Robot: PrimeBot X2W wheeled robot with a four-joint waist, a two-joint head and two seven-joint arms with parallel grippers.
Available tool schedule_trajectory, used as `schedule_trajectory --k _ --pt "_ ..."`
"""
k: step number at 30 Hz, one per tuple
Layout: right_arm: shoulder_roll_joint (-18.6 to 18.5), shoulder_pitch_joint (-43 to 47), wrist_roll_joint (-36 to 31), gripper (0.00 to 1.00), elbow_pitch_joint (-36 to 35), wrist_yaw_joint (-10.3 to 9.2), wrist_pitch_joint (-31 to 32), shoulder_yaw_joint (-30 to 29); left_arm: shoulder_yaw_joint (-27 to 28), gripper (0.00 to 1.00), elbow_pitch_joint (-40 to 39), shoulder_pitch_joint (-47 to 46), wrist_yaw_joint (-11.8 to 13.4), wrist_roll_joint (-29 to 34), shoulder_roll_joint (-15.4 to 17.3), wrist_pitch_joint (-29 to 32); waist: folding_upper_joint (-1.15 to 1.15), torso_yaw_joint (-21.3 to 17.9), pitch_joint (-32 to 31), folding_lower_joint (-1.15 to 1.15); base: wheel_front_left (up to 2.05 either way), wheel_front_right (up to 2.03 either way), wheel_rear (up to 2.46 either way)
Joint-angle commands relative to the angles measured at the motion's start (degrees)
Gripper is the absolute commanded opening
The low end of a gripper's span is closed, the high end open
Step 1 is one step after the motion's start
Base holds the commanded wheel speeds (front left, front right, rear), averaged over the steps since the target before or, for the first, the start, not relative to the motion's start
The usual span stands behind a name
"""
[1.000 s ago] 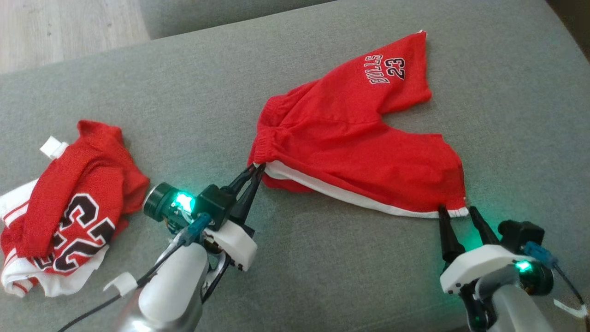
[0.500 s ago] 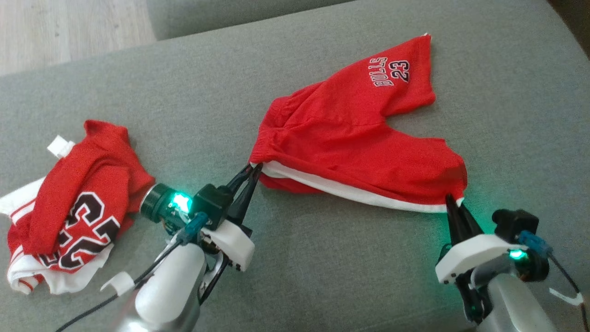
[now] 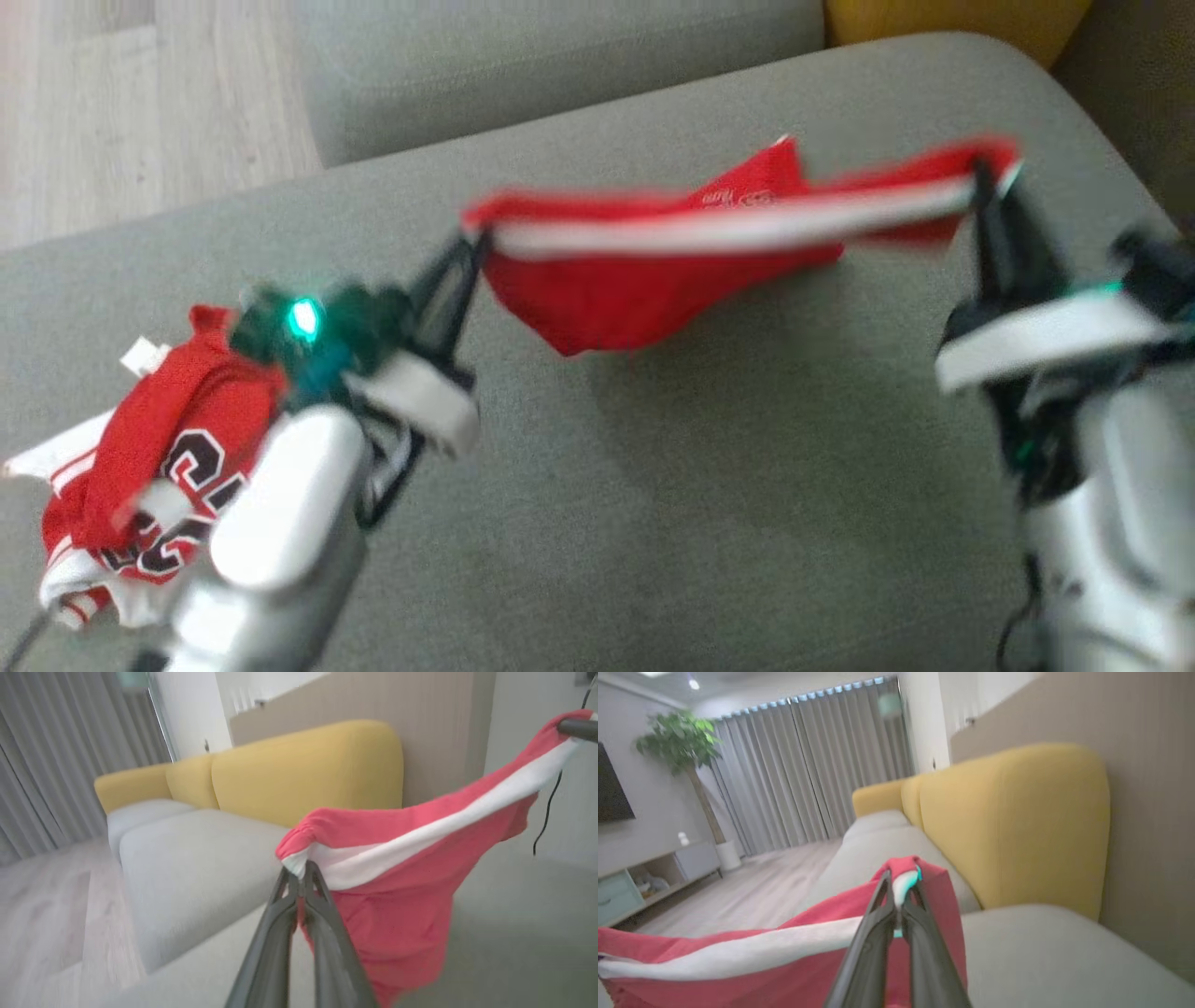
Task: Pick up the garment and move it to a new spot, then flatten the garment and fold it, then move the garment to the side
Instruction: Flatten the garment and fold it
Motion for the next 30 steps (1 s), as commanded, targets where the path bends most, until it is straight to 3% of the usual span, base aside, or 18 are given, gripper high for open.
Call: schedule_trajectory --k 1,10,23,26,30 --pt "-0.82 -5.29 0.93 0.0 -4.07 -0.04 0.8 0.47 3.4 0.0 -3.35 -6.43 -0.06 -0.59 1.78 0.47 0.0 -0.1 -1.11 0.0 0.0 0.0 0.0" --pt "-0.86 -15.36 -1.88 0.0 -8.15 -0.04 3.96 -3.75 5.47 0.0 -8.09 -15.48 -0.34 -2.45 2.79 4.07 0.0 0.55 -3.33 0.0 0.0 0.0 0.0" --pt "1.11 -5.73 -6.74 0.0 -16.23 -0.04 11.85 -6.06 5.41 0.0 -20.84 -6.81 1.36 -6.82 4.81 12.8 0.0 1.97 -2.11 0.0 0.0 0.0 0.0" --pt "1.27 -9.08 -5.8 0.0 -14.89 -0.04 13.48 -6.5 5.82 0.0 -20.34 -9.35 0.88 -8.46 5.02 15.1 0.0 1.6 1.09 0.0 0.0 0.0 0.0" --pt "1.17 -19.29 -5.4 0.0 -7.95 -0.04 13.24 -5.29 5.95 0.0 -15.06 -17.89 -0.21 -9.08 5.93 16.46 0.0 0.51 7.26 0.0 0.0 0.0 0.0"
